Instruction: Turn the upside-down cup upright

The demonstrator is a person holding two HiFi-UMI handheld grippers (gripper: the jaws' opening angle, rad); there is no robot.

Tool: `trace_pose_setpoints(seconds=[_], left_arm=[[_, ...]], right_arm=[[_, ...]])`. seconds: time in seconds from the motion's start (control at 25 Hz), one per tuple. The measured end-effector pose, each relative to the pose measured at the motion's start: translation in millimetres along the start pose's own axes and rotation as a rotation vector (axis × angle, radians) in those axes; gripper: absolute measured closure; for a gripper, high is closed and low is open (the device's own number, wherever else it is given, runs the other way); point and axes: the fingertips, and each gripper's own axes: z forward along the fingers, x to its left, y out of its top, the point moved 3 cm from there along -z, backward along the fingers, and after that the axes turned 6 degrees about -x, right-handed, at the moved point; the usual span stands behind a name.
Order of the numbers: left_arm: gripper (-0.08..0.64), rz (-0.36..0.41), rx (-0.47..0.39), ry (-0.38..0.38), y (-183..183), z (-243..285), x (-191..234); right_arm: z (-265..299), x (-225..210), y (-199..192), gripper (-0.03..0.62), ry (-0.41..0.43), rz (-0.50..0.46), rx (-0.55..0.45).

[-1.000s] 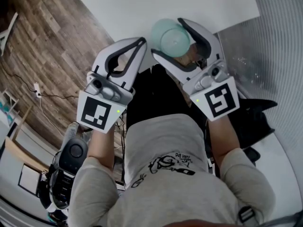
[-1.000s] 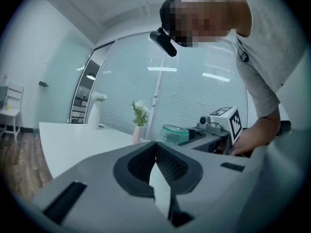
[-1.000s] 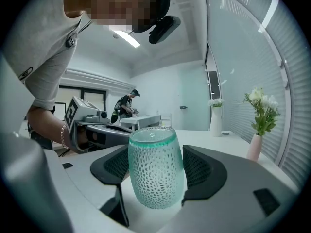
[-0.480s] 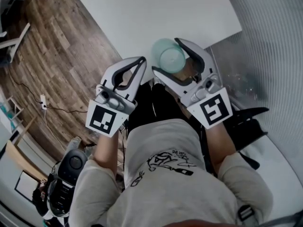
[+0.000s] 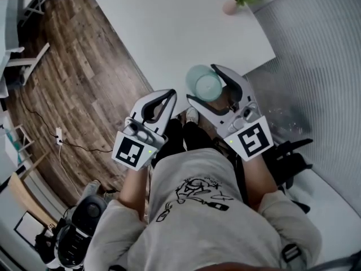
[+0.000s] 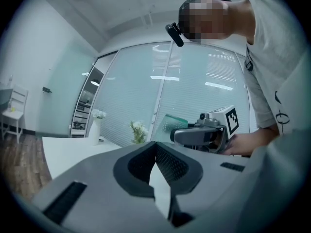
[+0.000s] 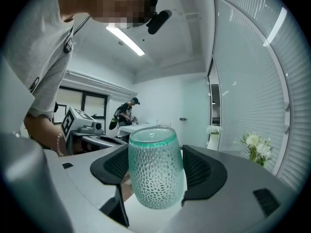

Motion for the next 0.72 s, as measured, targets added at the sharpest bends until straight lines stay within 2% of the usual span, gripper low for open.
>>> trace_pose_setpoints(seconds=[0.36,0.72], left_arm=[[0.555,0.043,-0.018,-0.027,43.1,-2.2,-13.3],[0.555,0.042,-0.051,-0.045,73.0,-4.6,-25.3]], right_arm=[[-8.4,7.3,42.2,0.252,-0.006,-0.006,-0.025],[-12.1,14.9,82.1,0.252,-0.004,-0.032,-0.076]])
